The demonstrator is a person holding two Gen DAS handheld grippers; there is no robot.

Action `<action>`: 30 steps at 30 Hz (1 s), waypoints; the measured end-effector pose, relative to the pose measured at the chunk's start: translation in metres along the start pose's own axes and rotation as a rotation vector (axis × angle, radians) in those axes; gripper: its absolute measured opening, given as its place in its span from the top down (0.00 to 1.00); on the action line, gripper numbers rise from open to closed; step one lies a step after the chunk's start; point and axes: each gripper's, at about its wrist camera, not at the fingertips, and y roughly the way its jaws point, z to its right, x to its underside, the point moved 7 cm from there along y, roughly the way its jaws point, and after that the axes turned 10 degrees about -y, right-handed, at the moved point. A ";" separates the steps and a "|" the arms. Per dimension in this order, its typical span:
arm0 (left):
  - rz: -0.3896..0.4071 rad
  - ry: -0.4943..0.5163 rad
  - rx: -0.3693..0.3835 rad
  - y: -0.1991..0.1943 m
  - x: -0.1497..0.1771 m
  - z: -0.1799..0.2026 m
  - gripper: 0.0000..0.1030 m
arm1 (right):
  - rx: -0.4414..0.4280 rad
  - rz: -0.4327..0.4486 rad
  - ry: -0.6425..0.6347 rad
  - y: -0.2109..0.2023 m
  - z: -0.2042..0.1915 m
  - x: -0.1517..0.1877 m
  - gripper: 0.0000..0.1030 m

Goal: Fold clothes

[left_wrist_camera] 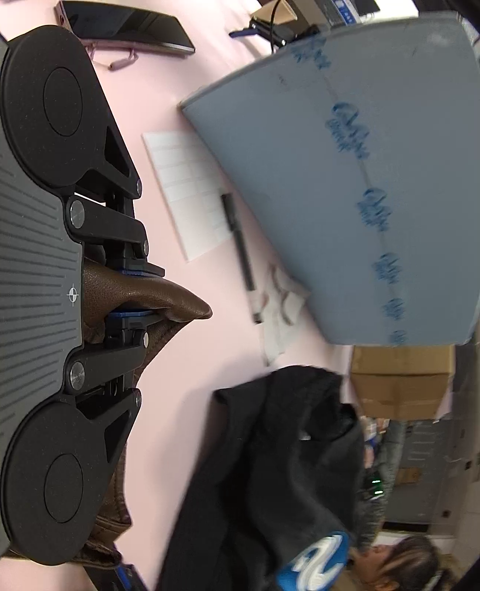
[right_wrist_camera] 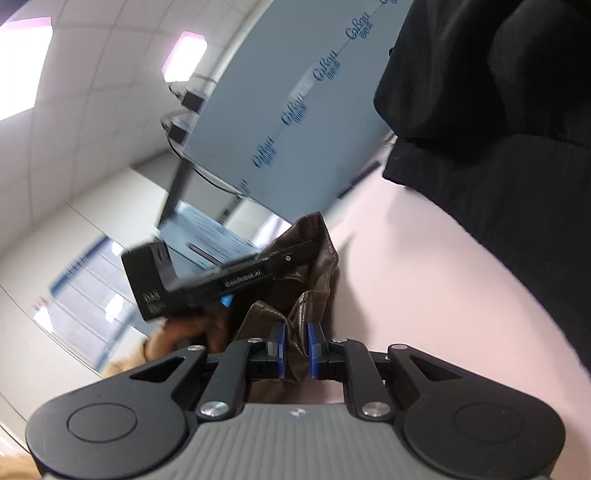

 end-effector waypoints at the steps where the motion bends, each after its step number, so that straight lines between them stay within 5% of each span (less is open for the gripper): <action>1: 0.015 -0.021 0.008 -0.006 -0.003 -0.003 0.86 | -0.010 0.004 0.007 0.001 -0.001 0.000 0.87; 8: 0.132 -0.160 0.058 -0.061 -0.018 -0.032 0.86 | -0.137 0.032 -0.034 0.017 -0.045 -0.008 0.89; 16: 0.249 -0.262 0.049 -0.123 -0.006 -0.071 0.86 | -0.206 -0.038 -0.142 0.061 -0.112 -0.008 0.93; 23: 0.231 -0.288 0.045 -0.118 0.011 -0.084 0.86 | 0.055 -0.026 -0.470 0.078 -0.135 0.005 0.93; 30: 0.161 -0.246 0.033 -0.081 -0.001 -0.064 0.86 | 0.164 0.032 -0.229 0.046 -0.070 -0.015 0.92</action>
